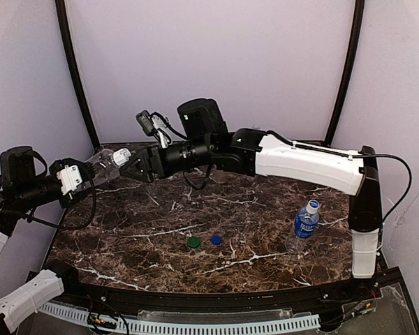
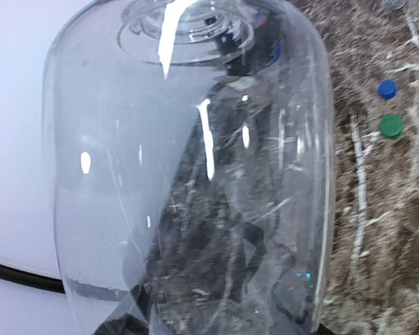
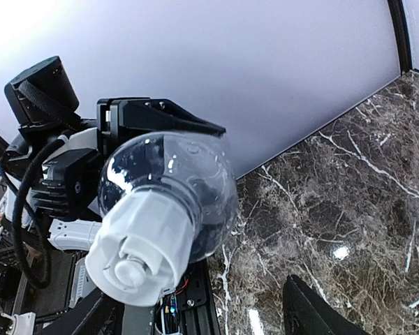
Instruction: Unscrew the bottle caps
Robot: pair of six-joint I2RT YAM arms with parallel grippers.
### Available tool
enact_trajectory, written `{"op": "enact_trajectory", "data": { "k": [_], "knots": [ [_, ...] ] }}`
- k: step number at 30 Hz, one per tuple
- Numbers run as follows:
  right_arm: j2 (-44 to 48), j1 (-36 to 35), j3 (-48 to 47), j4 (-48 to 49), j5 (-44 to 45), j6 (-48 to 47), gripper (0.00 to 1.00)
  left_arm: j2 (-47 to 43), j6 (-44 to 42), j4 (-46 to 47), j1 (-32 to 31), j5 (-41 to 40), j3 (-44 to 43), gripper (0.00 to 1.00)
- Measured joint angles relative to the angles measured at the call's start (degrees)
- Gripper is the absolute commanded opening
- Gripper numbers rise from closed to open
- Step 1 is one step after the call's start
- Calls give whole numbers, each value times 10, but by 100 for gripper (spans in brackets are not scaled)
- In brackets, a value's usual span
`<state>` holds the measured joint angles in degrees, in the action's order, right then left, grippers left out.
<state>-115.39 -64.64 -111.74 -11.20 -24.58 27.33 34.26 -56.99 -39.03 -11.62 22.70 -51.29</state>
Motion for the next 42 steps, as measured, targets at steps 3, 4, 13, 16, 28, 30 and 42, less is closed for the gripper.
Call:
{"op": "enact_trajectory", "data": {
  "k": [3,4,13,16,28,30,42],
  "knots": [
    [0,3,4,20,-15,17,79,-37,-76,85,-9,-76,33,48],
    [0,3,4,28,-22,22,79,-45,-101,118,-10,-100,44,48],
    [-2,14,7,115,-65,81,71,-63,-327,360,-23,-221,151,49],
    [-14,17,-2,131,-70,99,71,-70,-376,405,-29,-228,163,49],
    [-64,31,-28,142,-67,127,59,-89,-442,463,-42,-215,186,48],
    [-70,32,-38,143,-70,132,45,-92,-446,464,-42,-209,187,48],
    [-78,36,-52,157,-118,132,0,-95,-452,475,-48,-202,196,46]
  ]
}}
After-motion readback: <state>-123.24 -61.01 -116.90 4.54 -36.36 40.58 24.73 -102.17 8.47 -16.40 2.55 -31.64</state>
